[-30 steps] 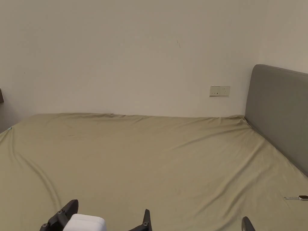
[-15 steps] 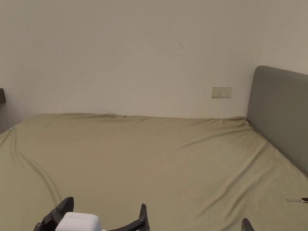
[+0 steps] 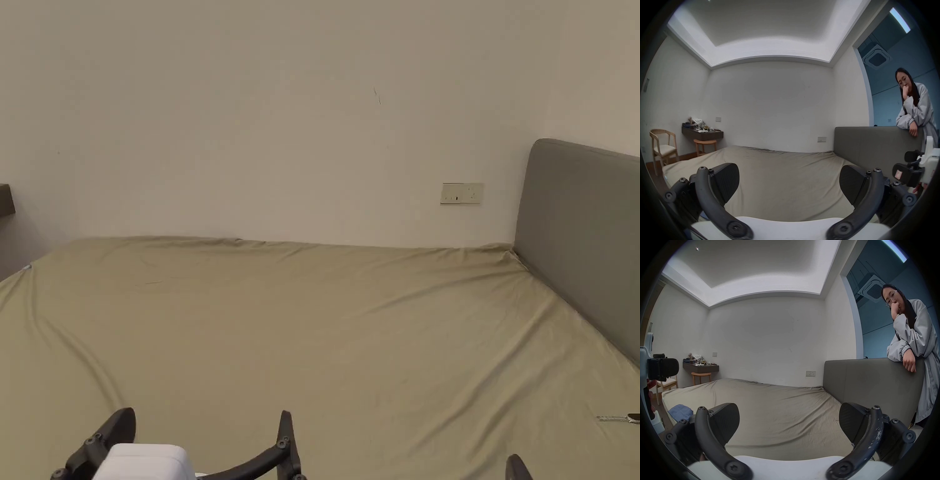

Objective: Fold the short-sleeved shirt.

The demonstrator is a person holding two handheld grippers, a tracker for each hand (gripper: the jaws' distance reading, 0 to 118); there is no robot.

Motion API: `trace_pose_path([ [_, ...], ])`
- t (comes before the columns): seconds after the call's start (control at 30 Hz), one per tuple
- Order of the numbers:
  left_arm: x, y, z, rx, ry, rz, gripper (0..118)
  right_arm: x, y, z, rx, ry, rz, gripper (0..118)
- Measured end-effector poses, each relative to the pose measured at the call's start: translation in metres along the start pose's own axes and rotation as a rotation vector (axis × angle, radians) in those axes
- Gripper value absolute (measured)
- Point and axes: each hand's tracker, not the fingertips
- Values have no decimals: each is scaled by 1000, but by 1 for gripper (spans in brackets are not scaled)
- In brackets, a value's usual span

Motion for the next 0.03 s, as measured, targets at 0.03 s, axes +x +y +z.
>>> trace_pose_path([
  [0.03,0,-2,4,47,-8,1,118,1,0,0,-1,2,-5,118],
])
